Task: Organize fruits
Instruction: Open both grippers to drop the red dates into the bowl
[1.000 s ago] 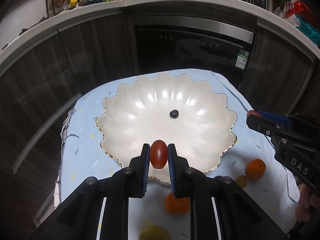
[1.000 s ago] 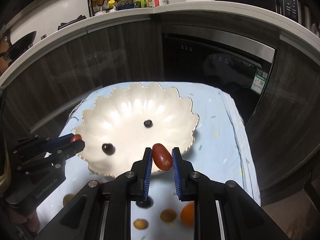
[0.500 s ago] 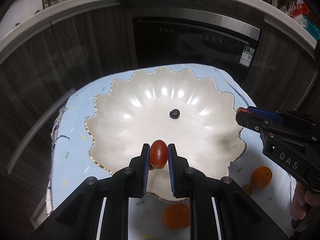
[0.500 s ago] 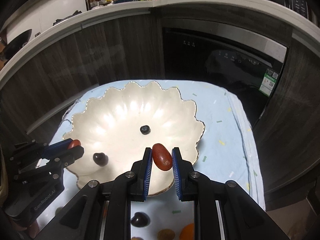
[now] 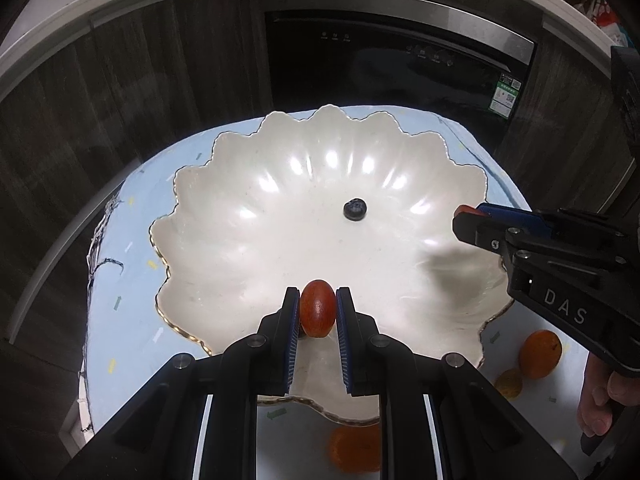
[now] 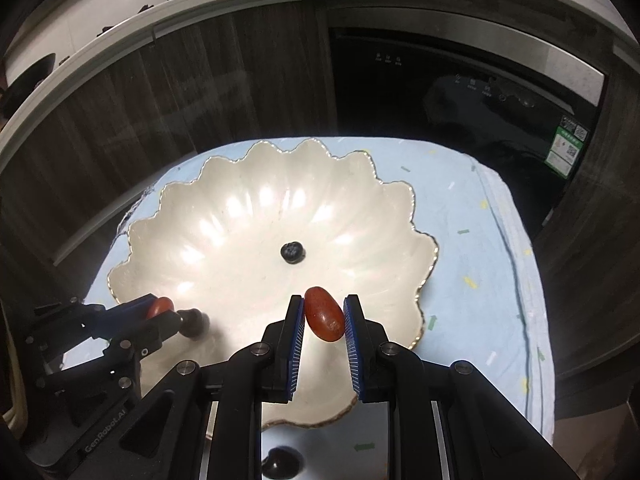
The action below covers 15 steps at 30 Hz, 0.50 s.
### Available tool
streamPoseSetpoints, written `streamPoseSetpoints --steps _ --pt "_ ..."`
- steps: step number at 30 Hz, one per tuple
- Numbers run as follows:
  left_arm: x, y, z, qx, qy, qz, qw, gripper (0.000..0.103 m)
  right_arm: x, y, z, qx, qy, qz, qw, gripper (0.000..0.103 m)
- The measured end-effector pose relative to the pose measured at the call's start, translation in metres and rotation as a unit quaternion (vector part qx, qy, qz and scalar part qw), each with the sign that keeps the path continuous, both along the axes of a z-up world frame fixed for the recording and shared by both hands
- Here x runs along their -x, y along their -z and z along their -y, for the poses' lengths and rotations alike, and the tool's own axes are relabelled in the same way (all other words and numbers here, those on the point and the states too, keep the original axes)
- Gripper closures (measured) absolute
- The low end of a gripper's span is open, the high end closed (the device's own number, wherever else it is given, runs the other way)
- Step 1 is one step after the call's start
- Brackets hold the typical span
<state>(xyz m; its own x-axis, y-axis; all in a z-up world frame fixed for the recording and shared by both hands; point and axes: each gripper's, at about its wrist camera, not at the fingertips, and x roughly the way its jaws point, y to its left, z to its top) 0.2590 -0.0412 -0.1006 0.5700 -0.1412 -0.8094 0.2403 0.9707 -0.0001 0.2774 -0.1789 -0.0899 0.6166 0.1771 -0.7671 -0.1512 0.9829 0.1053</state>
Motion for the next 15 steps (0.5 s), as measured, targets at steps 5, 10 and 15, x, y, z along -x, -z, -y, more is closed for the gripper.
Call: streamPoseSetpoints --steps 5,10,15 --pt "0.002 -0.005 -0.002 -0.008 -0.009 0.016 0.9998 0.054 -0.002 -0.002 -0.003 0.0 -0.004 0.003 1.0 0.08" --pt "0.002 -0.013 -0.008 -0.006 -0.024 0.032 0.9992 0.045 0.0 -0.008 0.0 0.001 0.009 0.019 1.0 0.049" --pt "0.003 -0.02 -0.012 -0.001 -0.034 0.042 0.9985 0.028 0.0 -0.015 0.0 0.005 0.015 0.025 1.0 0.047"
